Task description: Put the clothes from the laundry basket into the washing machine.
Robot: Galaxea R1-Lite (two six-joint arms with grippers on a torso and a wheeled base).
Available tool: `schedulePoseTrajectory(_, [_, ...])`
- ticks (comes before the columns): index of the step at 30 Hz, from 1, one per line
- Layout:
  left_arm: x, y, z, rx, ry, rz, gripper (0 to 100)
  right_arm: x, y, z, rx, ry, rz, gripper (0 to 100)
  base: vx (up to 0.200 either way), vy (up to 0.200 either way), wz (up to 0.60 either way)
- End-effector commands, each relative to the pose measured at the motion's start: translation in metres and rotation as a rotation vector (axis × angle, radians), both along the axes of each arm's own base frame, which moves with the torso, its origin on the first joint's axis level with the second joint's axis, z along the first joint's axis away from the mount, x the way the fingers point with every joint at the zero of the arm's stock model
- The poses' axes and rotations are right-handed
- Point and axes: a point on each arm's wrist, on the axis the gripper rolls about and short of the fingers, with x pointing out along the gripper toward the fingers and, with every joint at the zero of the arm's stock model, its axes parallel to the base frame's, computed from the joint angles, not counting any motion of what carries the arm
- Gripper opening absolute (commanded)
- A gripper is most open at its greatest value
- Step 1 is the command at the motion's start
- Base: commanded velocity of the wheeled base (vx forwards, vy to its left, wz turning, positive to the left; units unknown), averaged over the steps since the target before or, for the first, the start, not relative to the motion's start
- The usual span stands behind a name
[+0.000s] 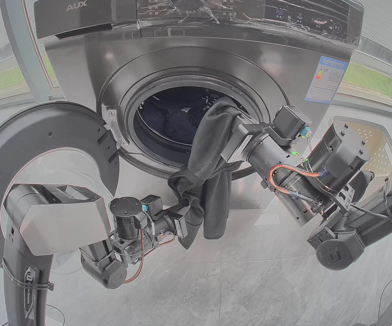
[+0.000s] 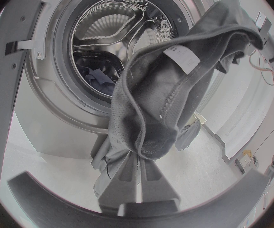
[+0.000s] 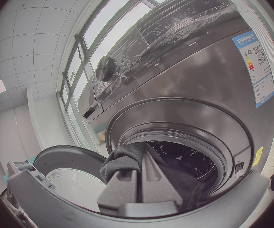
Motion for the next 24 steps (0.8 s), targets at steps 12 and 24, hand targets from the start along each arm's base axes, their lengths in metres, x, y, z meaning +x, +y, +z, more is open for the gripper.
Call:
schedulePoseTrajectory(12, [-0.002, -0.001, -0.039, 0.05, 0.084, -0.041, 100, -0.001, 0.004, 0.003, 0.004, -0.008, 0.008, 0, 0.0, 0.0, 0.0])
schedulePoseTrajectory(24, [-0.007, -0.014, -0.037, 0.044, 0.071, -0.079, 100, 0.0, 0.004, 0.003, 0.005, -0.007, 0.009, 0, 0.0, 0.0, 0.0])
